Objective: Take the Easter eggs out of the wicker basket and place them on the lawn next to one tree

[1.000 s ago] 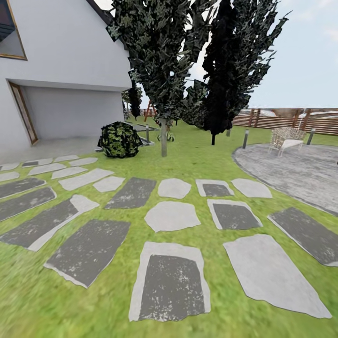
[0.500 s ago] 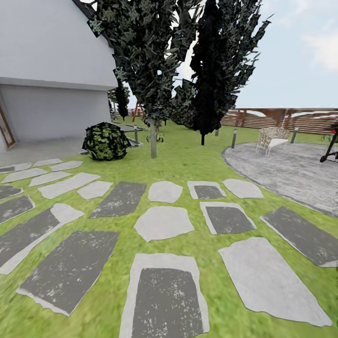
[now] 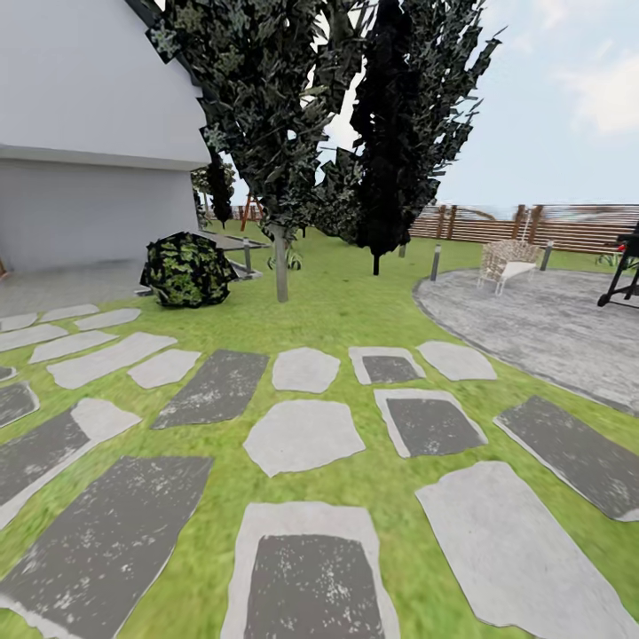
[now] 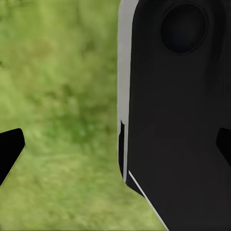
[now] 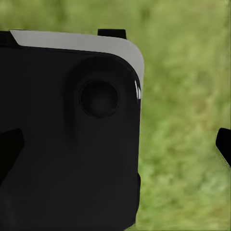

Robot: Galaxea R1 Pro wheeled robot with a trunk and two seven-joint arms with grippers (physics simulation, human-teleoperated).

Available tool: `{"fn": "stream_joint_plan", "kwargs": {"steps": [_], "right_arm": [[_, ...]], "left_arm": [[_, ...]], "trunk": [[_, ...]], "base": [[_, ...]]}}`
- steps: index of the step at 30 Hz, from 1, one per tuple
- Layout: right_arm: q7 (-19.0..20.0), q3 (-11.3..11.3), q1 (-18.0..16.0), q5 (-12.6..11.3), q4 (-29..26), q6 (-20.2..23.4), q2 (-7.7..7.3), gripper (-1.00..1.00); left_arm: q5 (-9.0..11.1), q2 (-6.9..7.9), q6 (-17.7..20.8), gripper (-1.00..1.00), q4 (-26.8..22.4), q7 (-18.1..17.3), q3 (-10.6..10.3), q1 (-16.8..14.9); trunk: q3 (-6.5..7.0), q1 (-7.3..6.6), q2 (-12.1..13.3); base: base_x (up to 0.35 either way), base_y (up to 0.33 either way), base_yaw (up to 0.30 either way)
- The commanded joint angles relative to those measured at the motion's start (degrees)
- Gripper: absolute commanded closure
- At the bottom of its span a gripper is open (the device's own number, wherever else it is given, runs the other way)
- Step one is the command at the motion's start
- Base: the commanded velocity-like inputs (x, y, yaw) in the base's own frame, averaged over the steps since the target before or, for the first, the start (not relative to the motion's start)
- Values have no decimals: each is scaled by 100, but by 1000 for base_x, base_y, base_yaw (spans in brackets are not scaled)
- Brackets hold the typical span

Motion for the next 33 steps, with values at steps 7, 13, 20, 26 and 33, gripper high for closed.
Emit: {"fn": "stream_joint_plan", "kwargs": {"steps": [7,13,20,26,33], "right_arm": [[1,0,-5,3,4,3,-1,-100],[1,-3,-5,1,4,2,-1,-100],[0,-1,-5,1,4,2,-1,-100],[0,4,-5,5,4,3,1,-100],[-5,4,-5,5,4,3,0,-100]], "left_arm": [[3,0,-4,-100,-10,-3,3,3],[3,0,-4,-100,-10,-1,3,3],[1,0,-4,-100,-10,-3,3,3],[2,0,-4,-100,-10,-3,3,3],[1,0,-4,-100,-10,-3,3,3]], "trunk": [[-4,4,-2],[-4,4,-2],[-4,4,-2],[-4,4,-2],[-4,4,-2]], "base": [[335,54,-16],[335,55,-253],[335,51,-177],[335,26,-13],[335,44,-1]]}}
